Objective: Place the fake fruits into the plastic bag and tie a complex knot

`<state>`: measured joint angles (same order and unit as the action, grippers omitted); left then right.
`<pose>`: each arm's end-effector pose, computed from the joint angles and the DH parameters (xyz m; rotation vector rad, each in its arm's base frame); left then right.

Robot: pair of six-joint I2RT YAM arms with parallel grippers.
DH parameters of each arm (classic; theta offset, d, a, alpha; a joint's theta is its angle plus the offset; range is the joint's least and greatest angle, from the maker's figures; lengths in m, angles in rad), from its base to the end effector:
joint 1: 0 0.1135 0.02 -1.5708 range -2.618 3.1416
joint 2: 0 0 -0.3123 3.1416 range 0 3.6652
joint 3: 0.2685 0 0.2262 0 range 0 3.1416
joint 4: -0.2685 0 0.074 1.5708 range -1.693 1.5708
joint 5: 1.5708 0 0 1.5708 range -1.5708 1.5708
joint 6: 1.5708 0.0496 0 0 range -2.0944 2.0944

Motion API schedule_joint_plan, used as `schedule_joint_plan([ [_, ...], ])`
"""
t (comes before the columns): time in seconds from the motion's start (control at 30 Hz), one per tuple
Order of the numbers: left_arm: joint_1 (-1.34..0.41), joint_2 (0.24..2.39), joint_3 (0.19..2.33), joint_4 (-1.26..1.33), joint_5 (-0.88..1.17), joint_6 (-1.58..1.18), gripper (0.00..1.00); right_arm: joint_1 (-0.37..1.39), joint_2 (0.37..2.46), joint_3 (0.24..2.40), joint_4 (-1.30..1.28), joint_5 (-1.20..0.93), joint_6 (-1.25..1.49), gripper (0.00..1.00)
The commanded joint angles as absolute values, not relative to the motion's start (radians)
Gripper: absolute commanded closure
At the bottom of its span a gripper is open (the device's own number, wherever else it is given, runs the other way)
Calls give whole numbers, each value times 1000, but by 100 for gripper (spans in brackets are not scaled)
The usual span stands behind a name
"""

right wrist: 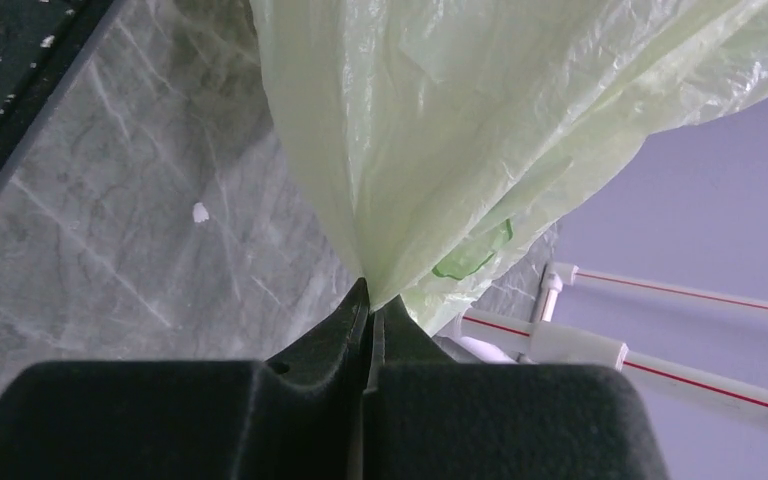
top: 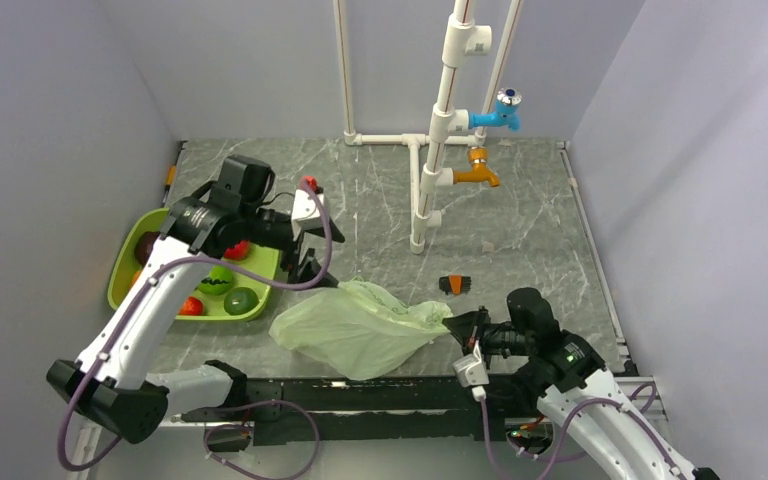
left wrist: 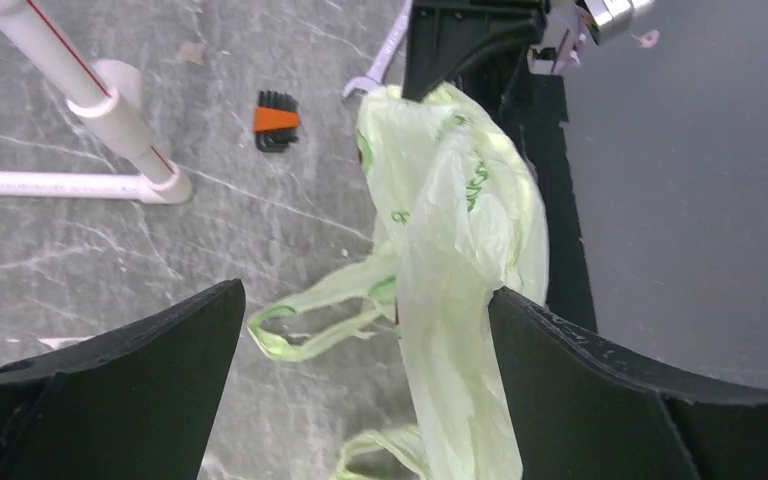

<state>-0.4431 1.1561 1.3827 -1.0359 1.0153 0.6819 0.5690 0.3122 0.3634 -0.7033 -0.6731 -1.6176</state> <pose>0.1286 -0.1077 0.4343 1.4978 1.5092 -1.0473 0.0062 0.0407 0.2121 -1.9710 0.6230 0.1125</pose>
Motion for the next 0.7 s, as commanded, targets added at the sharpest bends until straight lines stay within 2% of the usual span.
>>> schedule_joint_plan([
  [0.0,-452,1182,1455,-874,1039,565,1,569,386,423,-517,-690,-1571,100],
  [0.17,-577,1215,1499,-842,916,541,1,574,441,365,-105,-685,-1462,100],
  [0.3,-545,1230,1512,-789,927,427,1,606,550,416,94,-662,-1385,100],
  [0.4,-368,1198,1462,-647,1059,253,1,635,596,455,159,-652,-1350,100],
  [0.5,-170,1161,1427,-556,1129,157,1,640,612,481,92,-651,-1365,100],
  [0.67,123,1107,1435,-792,1124,449,1,638,536,423,31,-636,-1402,100],
])
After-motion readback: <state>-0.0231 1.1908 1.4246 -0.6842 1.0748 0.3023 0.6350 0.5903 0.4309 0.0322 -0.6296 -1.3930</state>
